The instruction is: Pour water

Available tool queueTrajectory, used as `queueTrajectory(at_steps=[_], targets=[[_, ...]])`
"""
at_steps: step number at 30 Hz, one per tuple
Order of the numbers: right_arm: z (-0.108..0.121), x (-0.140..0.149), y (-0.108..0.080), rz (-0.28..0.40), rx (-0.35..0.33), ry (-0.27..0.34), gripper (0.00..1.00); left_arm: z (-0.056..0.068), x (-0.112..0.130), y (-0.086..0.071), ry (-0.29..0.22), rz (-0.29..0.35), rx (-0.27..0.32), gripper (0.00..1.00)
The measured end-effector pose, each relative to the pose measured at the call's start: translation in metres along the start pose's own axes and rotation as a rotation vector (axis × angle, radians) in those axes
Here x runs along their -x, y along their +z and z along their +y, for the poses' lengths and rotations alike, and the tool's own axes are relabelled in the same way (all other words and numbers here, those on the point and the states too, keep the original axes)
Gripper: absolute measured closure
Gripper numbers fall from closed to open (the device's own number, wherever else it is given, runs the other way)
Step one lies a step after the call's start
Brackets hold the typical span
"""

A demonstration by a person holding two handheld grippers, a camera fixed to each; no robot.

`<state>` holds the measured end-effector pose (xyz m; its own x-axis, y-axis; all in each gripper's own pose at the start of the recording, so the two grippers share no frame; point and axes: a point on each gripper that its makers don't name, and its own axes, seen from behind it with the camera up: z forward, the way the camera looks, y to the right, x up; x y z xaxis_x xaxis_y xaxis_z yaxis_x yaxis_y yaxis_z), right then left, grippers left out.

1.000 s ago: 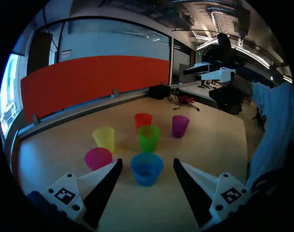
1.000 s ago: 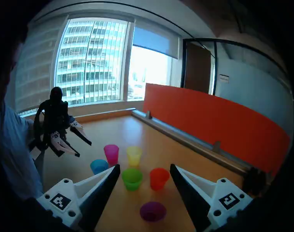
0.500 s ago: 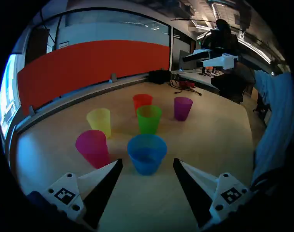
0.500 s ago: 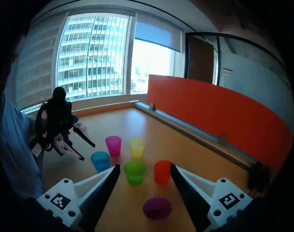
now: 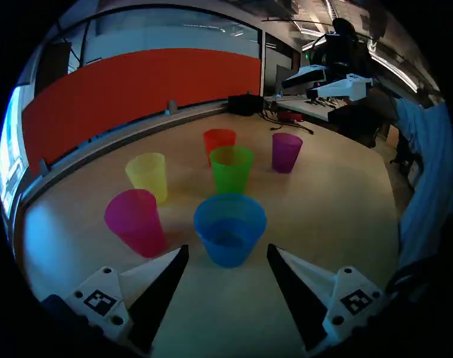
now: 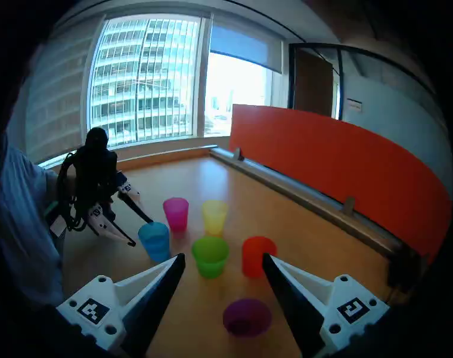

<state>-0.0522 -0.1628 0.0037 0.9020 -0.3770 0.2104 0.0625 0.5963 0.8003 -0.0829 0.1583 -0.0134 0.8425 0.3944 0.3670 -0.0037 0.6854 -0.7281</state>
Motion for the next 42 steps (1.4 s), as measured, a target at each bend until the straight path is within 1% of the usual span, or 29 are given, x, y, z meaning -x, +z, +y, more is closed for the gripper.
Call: queueTrajectory(at_steps=[5,12,22,29,31,33,35,42], targets=[[0.000,0.006,0.007,-0.007,-0.009,0.004,0.00,0.001,0.001,0.010,0.005,-0.011,0.008,0.02],[-0.002,0.012,0.015,-0.020,-0.014,-0.005,0.00,0.002,-0.003,0.023,0.017,-0.010,0.013,0.02],[0.000,0.012,0.018,-0.017,-0.017,0.000,0.00,0.002,-0.008,0.037,0.024,-0.010,0.021,0.02],[0.003,0.013,0.019,-0.019,-0.015,0.002,0.00,0.002,-0.011,0.042,0.029,-0.011,0.021,0.02],[0.003,0.013,0.020,-0.019,-0.015,0.002,0.00,0.002,-0.011,0.043,0.035,-0.014,0.019,0.05],[0.003,0.013,0.020,-0.018,-0.016,0.003,0.00,0.002,-0.011,0.043,0.041,-0.017,0.016,0.11],[0.003,0.013,0.022,-0.020,-0.016,0.004,0.00,0.003,-0.011,0.043,0.044,-0.019,0.018,0.13],[0.002,0.015,0.025,-0.026,-0.018,0.001,0.00,0.003,-0.012,0.043,0.042,-0.017,0.020,0.13]])
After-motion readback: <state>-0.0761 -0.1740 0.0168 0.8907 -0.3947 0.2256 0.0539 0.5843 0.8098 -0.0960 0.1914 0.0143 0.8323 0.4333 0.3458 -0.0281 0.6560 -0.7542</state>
